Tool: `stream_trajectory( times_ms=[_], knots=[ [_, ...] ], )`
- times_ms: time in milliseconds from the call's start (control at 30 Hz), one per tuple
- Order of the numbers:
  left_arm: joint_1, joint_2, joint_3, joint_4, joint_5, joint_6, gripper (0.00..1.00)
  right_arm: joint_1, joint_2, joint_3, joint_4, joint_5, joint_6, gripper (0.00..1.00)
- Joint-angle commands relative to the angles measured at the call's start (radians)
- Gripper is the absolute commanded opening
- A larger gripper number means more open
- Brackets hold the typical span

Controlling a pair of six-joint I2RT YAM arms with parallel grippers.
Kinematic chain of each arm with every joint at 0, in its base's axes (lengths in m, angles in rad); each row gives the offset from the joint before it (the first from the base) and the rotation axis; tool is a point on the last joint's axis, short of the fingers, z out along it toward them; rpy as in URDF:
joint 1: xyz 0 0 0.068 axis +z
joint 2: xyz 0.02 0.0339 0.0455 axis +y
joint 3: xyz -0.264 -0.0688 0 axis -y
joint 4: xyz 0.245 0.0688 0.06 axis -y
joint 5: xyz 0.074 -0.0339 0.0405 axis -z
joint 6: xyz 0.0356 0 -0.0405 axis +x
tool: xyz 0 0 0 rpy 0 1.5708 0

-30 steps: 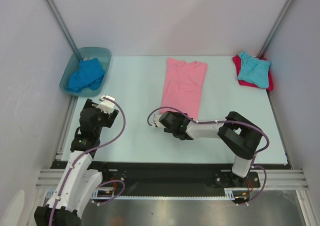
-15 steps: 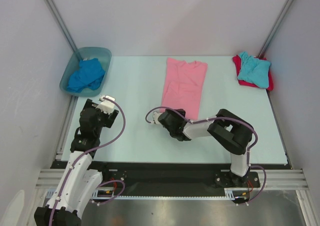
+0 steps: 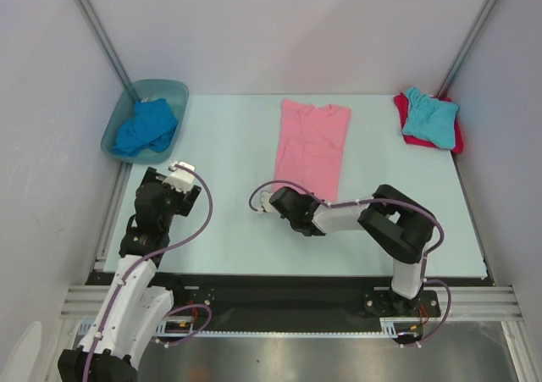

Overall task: Fold and stack the t-shirts
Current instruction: Fold the tshirt

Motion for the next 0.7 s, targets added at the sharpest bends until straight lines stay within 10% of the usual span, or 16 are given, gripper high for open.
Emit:
stream_trajectory(
  times_ms=[0,667],
  knots=[
    [-0.005,0.003,0.014,0.021,0.013,-0.012,1.0,0.028,-0.138,0.084,-0.209,-0.101,0.094,0.0],
    [-0.005,-0.001,0.01,0.026,0.007,-0.009,1.0,0.208,-0.381,0.307,-0.619,-0.248,0.128,0.0]
  ],
)
